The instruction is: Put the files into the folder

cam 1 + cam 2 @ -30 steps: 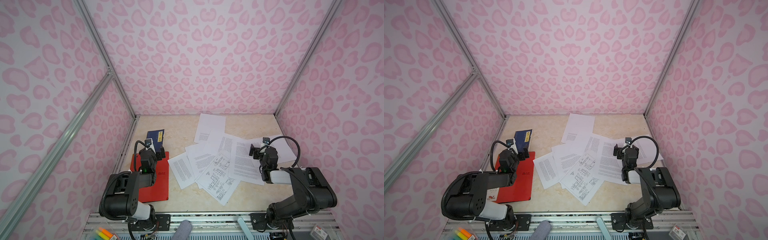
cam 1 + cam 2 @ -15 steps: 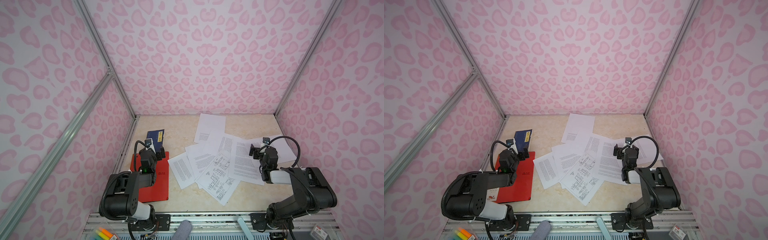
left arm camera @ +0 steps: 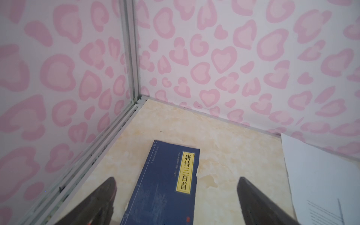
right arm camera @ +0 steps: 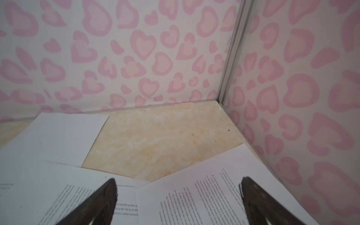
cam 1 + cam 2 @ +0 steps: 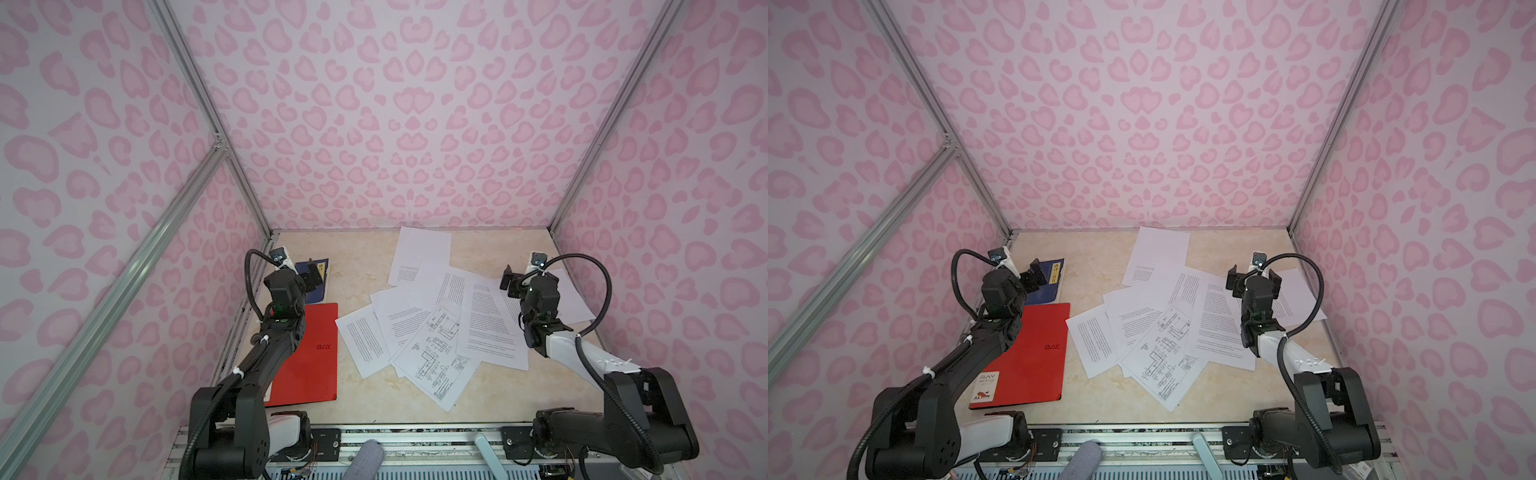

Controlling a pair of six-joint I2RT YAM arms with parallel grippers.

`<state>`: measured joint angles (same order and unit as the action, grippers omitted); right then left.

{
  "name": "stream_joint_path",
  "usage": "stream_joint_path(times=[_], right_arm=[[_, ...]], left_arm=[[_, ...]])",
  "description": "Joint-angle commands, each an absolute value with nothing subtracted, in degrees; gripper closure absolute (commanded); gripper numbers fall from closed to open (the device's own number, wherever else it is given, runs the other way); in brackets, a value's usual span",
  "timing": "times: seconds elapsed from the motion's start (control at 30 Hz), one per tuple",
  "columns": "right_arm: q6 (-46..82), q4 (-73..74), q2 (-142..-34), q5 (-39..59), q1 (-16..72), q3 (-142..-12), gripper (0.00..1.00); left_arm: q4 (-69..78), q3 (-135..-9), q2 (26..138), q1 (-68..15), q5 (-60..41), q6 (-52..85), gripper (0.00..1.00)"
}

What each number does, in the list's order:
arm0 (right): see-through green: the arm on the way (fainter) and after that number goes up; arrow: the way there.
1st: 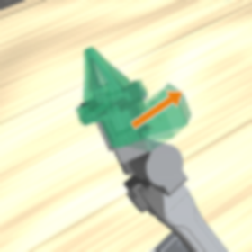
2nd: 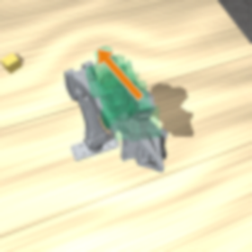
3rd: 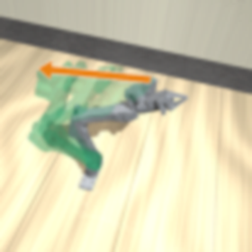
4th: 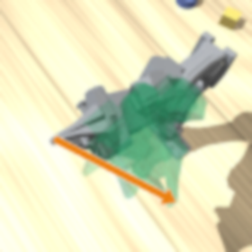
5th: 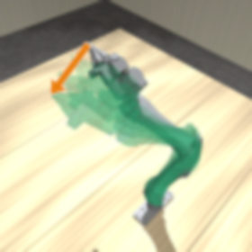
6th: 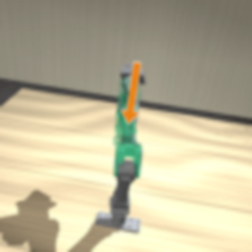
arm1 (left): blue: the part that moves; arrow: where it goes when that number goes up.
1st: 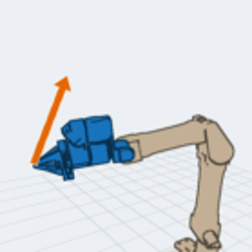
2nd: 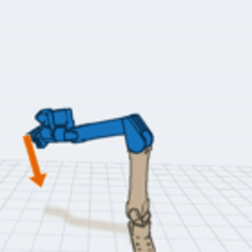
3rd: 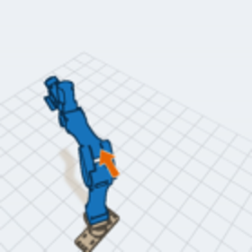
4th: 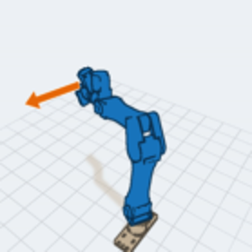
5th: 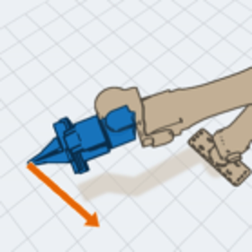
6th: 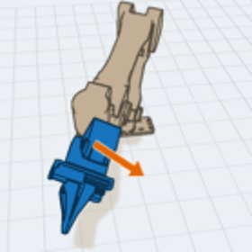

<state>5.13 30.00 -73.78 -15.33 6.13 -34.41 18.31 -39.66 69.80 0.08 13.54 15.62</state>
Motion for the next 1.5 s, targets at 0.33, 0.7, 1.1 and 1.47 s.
stream_joint_path(times=[0.33, 0.7, 1.1, 1.47], right_arm=[[28.96, -0.25, -80.92, 2.47, 19.38, -49.8, 0.0], [33.48, -0.68, -95.37, 4.89, 45.17, -56.65, 0.04], [32.54, -0.02, -100.99, 9.22, 49.39, -61.13, 0.03], [32.6, -0.18, -104.7, 14.19, 47.96, -64.52, 0.02]], left_arm=[[-39.56, -39.39, 53.27, 11.61, 16.49, 42.96, 0.02], [-30.27, -42.44, 74.27, 30.05, 9.85, 36.63, 0.02], [-22.67, -39.31, 78.61, 32.91, -0.03, 34.9, 0.03], [-23.29, -34.53, 75.77, 30.54, -7.0, 35.32, 0.02]])
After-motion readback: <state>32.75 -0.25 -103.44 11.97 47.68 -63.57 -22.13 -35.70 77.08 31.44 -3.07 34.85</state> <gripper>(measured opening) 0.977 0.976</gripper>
